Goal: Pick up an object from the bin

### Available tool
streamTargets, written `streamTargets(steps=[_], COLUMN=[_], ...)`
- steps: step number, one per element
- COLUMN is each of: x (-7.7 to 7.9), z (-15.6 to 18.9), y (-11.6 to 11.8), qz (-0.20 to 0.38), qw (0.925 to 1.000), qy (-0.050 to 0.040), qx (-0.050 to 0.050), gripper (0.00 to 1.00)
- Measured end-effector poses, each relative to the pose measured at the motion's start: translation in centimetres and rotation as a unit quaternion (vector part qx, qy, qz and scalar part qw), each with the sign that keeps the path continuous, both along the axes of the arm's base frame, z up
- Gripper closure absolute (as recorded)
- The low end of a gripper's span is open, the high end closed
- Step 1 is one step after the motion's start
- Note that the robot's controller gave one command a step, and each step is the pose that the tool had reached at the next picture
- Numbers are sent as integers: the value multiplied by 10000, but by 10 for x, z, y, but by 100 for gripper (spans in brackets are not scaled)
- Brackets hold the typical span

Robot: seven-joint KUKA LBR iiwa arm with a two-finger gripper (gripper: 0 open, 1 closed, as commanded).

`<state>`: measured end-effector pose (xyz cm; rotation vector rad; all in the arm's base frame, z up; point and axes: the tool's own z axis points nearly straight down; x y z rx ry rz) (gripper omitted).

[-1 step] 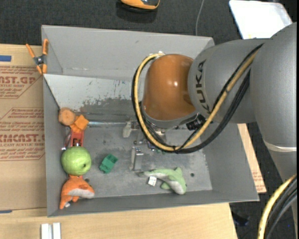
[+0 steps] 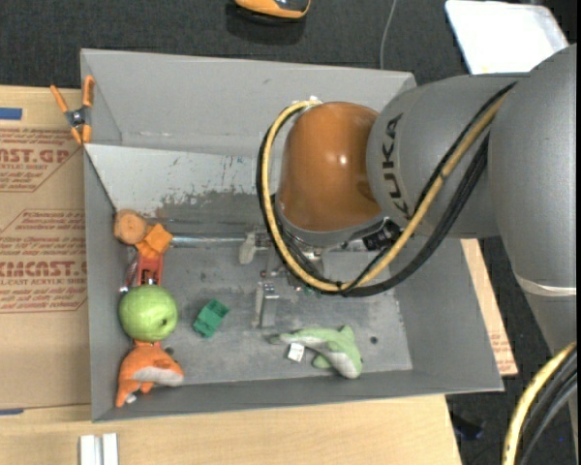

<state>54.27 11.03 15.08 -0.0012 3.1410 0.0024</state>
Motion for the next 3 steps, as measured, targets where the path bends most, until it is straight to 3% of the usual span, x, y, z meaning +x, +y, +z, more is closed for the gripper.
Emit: streamTargets(steps=[1, 2, 3], x=[9, 2, -19], z=[-62, -51, -52], y=[42, 49, 49], qz=[1855, 2481, 3786], qw=[9826, 9687, 9256], qy=[-30, -11, 10], qx=[-2, -6, 12], gripper=[0, 0, 0])
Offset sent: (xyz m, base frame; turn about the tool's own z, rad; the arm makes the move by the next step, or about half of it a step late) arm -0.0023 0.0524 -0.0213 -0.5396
